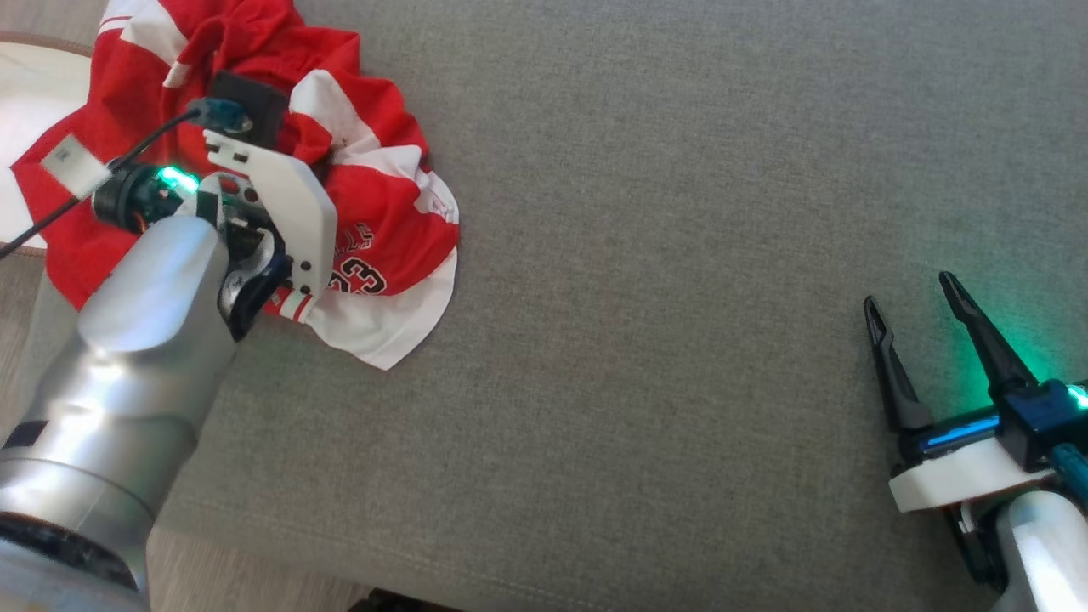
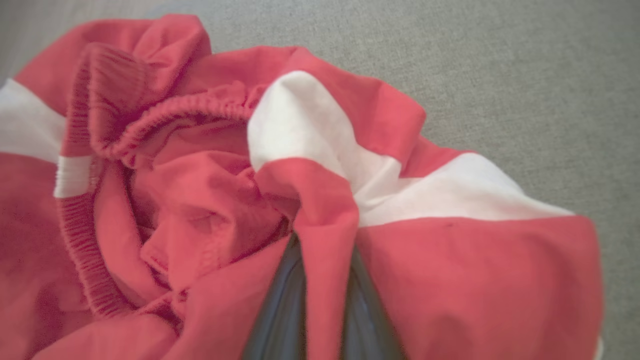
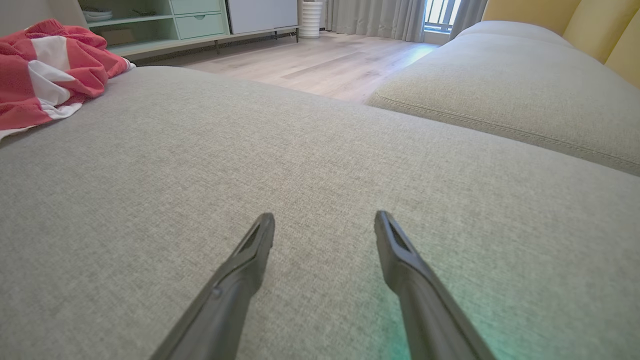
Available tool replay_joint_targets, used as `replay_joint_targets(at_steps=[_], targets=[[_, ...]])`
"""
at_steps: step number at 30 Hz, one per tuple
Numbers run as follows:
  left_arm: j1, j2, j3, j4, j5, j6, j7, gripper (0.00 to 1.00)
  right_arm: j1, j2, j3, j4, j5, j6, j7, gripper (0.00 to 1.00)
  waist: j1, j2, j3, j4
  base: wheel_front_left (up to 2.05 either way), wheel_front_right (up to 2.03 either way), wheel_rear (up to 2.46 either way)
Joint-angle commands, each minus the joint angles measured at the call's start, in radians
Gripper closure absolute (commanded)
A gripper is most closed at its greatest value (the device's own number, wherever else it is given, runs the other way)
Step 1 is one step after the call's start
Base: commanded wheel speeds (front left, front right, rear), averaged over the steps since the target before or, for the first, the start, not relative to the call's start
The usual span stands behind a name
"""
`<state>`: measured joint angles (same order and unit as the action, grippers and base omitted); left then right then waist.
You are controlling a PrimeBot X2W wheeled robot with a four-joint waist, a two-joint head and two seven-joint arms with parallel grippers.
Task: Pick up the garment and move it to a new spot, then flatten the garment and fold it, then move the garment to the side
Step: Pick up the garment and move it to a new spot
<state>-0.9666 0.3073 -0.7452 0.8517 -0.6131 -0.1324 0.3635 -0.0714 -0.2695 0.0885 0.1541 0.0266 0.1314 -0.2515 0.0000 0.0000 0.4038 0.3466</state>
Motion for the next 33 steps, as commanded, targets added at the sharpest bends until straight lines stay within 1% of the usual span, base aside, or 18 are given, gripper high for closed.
replay_joint_targets(at_steps=[1,5,9,13,14,15,19,22,25,28,33], targets=[[-0.067,0.047,0.024,-0.005,-0.006,0.002,-0.023,1.0,0.001,-0.009,0.021,-0.023,0.003,-0.001,-0.01,0.0,0.0,0.0,-0.007,0.002,0.0,0.0,0.0],[-0.117,0.058,0.019,0.022,0.002,0.002,-0.12,1.0,-0.007,0.012,0.038,-0.009,0.008,-0.001,-0.01,0.0,0.0,0.0,-0.054,-0.009,0.0,0.0,0.0],[-0.174,0.072,0.011,0.017,0.02,0.002,-0.218,1.0,-0.01,0.046,0.051,0.013,0.018,-0.001,-0.01,0.0,0.0,0.0,-0.136,-0.038,0.0,0.0,0.0],[-0.216,0.076,-0.006,-0.017,0.015,0.002,-0.27,1.0,0.005,0.091,0.059,0.028,0.026,-0.001,-0.01,0.0,0.0,0.0,-0.231,-0.088,0.0,0.0,0.0],[-0.233,0.086,-0.015,-0.05,0.002,0.002,-0.282,1.0,0.016,0.116,0.057,0.032,0.03,-0.001,-0.01,0.0,0.0,0.0,-0.272,-0.124,0.0,0.0,0.0],[-0.233,0.086,-0.015,-0.05,0.002,0.002,-0.282,1.0,0.016,0.116,0.057,0.032,0.03,-0.001,-0.01,0.0,0.0,0.0,-0.272,-0.124,0.0,0.0,0.0],[-0.268,0.118,-0.064,-0.13,0.013,0.002,-0.276,1.0,0.046,0.154,0.059,0.048,0.034,-0.001,-0.01,0.0,0.0,0.0,-0.344,-0.201,0.0,0.0,0.0],[-0.294,0.125,-0.098,-0.22,0.015,0.002,-0.252,1.0,0.066,0.177,0.057,0.051,0.04,-0.001,-0.01,0.0,0.0,0.0,-0.391,-0.284,0.0,0.0,0.0],[-0.301,0.114,-0.109,-0.28,0.008,0.002,-0.238,1.0,0.074,0.188,0.05,0.046,0.042,-0.001,-0.01,0.0,0.0,0.0,-0.4,-0.342,0.0,0.0,0.0],[-0.296,0.101,-0.112,-0.318,0.002,0.012,-0.231,1.0,0.068,0.196,0.051,0.041,0.043,-0.001,-0.01,0.0,0.0,0.0,-0.389,-0.407,0.0,0.0,0.0],[-0.265,0.058,-0.128,-0.356,0.001,0.04,-0.243,1.0,0.046,0.207,0.045,0.03,0.049,-0.001,-0.01,0.0,0.0,0.0,-0.329,-0.5,0.0,0.0,0.0]])
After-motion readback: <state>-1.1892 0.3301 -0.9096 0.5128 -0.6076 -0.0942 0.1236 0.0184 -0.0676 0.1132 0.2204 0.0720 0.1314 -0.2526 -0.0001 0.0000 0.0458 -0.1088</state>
